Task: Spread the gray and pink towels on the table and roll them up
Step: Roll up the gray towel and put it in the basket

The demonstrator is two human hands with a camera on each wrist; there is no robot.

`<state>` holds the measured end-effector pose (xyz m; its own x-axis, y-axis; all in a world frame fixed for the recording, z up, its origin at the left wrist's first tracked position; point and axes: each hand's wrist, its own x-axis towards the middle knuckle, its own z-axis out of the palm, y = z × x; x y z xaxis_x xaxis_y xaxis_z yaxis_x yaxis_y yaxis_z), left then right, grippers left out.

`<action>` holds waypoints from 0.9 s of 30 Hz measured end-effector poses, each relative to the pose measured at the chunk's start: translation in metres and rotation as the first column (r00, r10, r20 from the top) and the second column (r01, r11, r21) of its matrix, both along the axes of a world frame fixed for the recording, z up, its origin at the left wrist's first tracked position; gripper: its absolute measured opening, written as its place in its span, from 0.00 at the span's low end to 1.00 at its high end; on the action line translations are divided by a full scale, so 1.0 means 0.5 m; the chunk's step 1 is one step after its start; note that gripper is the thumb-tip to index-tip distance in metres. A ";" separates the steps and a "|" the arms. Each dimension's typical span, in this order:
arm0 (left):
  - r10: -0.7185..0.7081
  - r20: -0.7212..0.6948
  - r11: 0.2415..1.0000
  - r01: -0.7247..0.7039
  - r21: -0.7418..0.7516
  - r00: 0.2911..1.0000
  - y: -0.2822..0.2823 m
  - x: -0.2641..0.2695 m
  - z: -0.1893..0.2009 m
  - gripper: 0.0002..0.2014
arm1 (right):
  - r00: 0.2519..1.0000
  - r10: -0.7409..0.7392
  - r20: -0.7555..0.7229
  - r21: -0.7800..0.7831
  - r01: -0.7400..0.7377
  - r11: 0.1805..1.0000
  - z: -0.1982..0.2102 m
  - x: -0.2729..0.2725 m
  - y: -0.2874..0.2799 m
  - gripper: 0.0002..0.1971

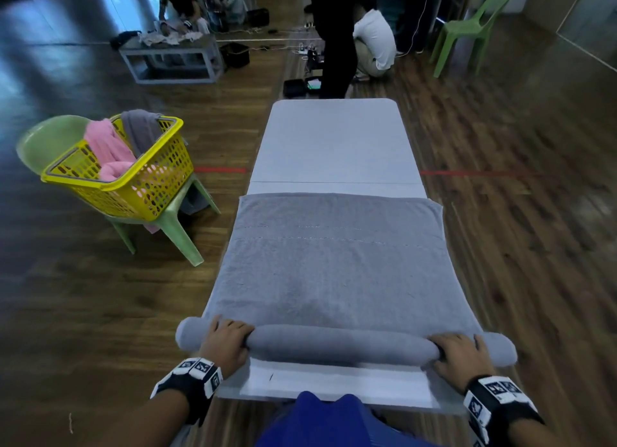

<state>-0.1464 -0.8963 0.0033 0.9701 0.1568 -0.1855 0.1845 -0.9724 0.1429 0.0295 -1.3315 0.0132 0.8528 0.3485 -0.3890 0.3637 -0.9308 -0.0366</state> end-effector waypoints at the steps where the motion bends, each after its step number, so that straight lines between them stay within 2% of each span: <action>1: 0.026 -0.003 1.000 -0.026 0.003 1.000 0.001 0.014 0.006 0.23 | 1.000 0.006 0.028 -0.026 -0.005 1.000 0.007 0.013 0.010 0.23; 3: 0.092 -0.019 0.996 -0.092 0.016 0.996 0.001 0.033 0.010 0.30 | 0.993 0.000 0.121 -0.013 0.001 1.000 0.013 0.023 0.028 0.23; 5: 0.112 -0.092 0.994 -0.110 0.021 0.989 -0.001 0.043 0.007 0.36 | 0.993 -0.044 0.114 0.104 0.032 0.994 0.007 0.018 0.034 0.23; 8: 0.058 -0.213 0.996 -0.041 0.083 0.975 0.005 0.035 0.005 0.30 | 0.999 -0.032 -0.001 0.181 0.031 0.983 -0.021 0.003 0.034 0.31; 9: 0.049 -0.195 0.995 -0.031 0.094 0.980 0.012 0.032 0.001 0.27 | 1.000 -0.014 -0.004 0.184 0.015 0.983 -0.036 0.002 0.034 0.31; 11: 0.040 -0.123 0.996 -0.030 0.088 0.992 0.027 0.025 -0.001 0.20 | 1.000 -0.008 0.009 0.230 0.006 0.973 -0.057 0.005 0.040 0.29; 13: 0.047 -0.165 0.996 -0.034 0.077 0.985 0.029 0.026 0.013 0.18 | 1.000 -0.002 0.005 0.266 0.000 0.964 -0.049 0.013 0.050 0.26; 16: 0.002 -0.194 0.999 0.005 0.033 0.981 0.032 0.041 0.022 0.21 | 1.000 0.023 -0.010 0.196 -0.021 0.980 -0.018 0.040 0.041 0.22; 18: 0.027 -0.045 0.998 -0.029 -0.047 0.999 0.027 0.055 0.024 0.25 | 1.000 -0.020 0.021 0.073 0.019 0.997 -0.003 0.056 0.034 0.22; 20: 0.079 0.075 0.996 -0.075 -0.052 0.994 0.025 0.067 0.016 0.28 | 0.995 -0.056 0.077 0.095 0.049 0.994 -0.006 0.061 0.036 0.21; 23: 0.056 -0.058 0.998 -0.058 -0.028 0.997 0.017 0.064 -0.003 0.28 | 1.000 -0.011 0.017 0.143 0.009 0.990 -0.022 0.050 0.036 0.27; 25: 0.023 -0.121 1.000 -0.023 0.001 0.992 0.020 0.056 -0.011 0.27 | 1.000 0.024 -0.006 0.093 -0.024 0.995 -0.031 0.044 0.027 0.30; 27: 0.025 -0.160 0.998 -0.016 0.055 0.987 0.025 0.058 -0.003 0.22 | 0.999 0.047 -0.008 0.030 -0.047 0.998 -0.028 0.056 0.026 0.28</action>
